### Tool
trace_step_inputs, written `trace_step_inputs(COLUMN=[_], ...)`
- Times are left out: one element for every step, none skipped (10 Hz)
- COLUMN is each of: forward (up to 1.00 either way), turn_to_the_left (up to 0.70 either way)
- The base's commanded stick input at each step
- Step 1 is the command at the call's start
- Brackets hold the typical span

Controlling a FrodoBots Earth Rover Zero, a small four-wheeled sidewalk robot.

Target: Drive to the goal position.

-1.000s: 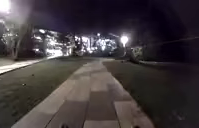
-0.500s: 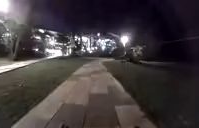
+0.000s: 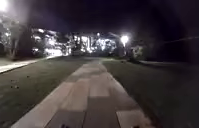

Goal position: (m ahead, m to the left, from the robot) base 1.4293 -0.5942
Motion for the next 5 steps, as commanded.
trace_step_inputs(forward=[0.3, 0.3, 0.3, 0.3, 0.3], turn_to_the_left=[0.0, 0.0, 0.0, 0.0, 0.0])
